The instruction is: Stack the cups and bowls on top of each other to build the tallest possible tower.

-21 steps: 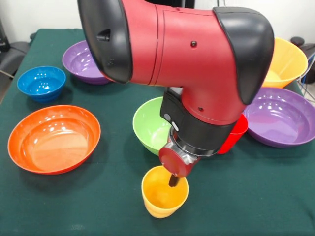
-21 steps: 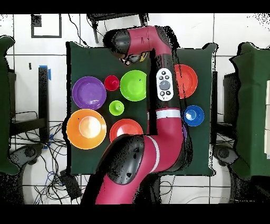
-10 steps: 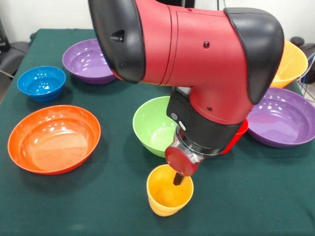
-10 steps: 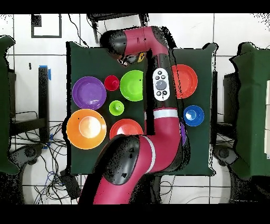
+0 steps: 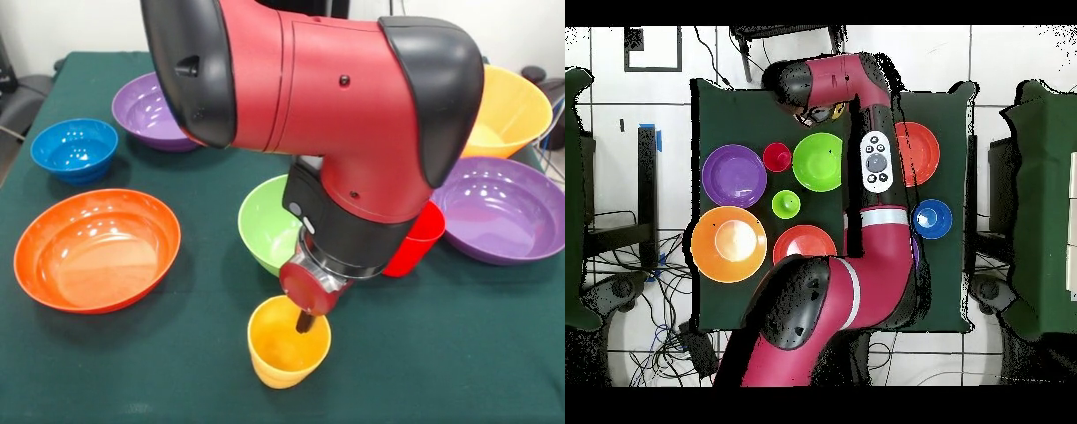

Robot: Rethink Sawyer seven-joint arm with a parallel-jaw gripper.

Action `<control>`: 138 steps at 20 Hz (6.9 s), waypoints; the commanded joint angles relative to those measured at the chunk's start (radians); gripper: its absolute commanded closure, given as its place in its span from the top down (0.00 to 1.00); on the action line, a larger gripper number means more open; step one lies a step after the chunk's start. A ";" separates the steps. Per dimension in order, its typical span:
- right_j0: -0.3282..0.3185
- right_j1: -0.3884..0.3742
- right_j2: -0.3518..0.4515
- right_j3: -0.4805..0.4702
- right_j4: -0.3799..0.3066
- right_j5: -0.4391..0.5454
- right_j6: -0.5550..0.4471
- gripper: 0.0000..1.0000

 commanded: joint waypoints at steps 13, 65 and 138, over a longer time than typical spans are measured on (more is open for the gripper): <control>0.018 0.049 -0.085 0.030 0.042 -0.022 0.109 0.00; 0.123 -0.213 -0.244 0.080 0.159 -0.006 0.062 1.00; 0.270 -0.487 -0.527 1.053 0.455 -0.658 0.596 1.00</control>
